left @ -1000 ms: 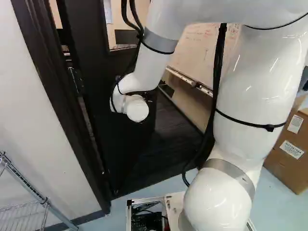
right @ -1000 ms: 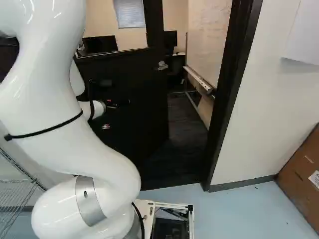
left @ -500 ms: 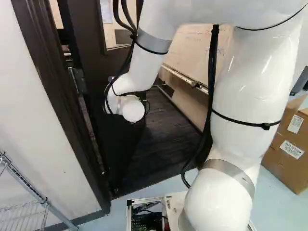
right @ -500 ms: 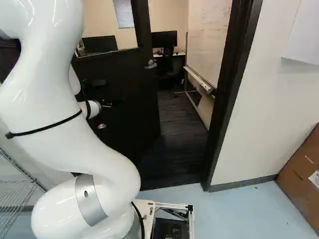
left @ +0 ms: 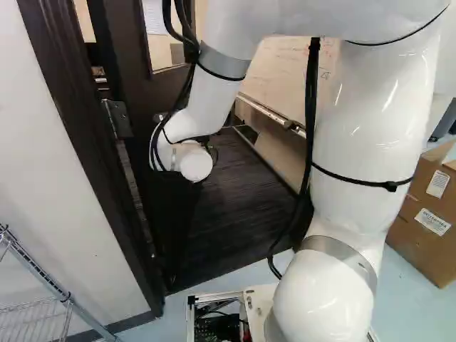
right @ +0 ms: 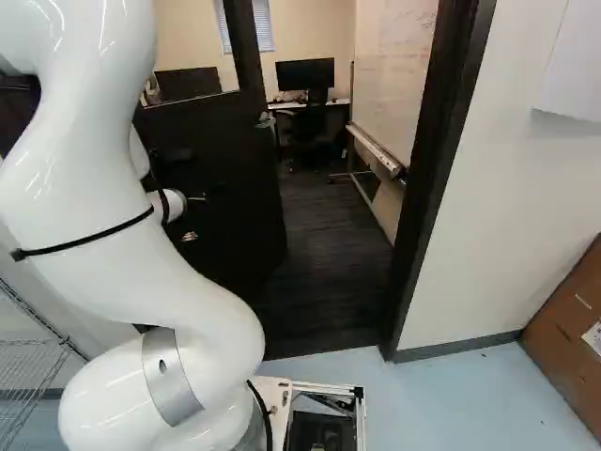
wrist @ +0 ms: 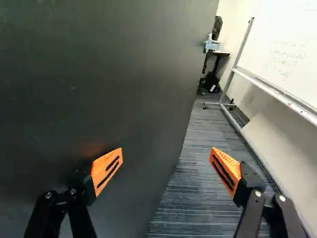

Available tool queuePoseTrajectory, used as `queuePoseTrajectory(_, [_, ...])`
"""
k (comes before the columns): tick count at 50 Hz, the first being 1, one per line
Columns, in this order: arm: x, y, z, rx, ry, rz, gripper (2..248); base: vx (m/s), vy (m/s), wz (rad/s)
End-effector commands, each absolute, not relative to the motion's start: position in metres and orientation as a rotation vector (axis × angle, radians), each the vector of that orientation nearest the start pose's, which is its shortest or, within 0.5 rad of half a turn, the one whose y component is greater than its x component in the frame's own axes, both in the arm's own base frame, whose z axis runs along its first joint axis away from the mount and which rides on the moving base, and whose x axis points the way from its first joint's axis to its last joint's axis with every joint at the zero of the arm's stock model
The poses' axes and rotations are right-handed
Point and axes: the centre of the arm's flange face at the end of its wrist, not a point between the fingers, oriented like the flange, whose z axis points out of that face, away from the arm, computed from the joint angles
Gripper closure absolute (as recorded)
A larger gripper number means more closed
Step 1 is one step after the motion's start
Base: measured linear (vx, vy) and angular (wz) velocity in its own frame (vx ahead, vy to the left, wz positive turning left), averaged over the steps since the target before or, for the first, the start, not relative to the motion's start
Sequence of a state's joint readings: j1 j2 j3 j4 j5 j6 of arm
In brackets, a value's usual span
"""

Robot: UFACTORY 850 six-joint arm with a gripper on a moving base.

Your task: Open the door and move inside

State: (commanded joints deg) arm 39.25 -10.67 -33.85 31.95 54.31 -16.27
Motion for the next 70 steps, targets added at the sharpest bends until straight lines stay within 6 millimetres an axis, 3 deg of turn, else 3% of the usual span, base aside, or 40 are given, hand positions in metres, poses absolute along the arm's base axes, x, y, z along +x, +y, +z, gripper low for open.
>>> queuePoseTrajectory(70, [0.372, 0.282, 0.4, -2.138, -0.727, -1.906, 3, 0.0, -0.001, -0.007])
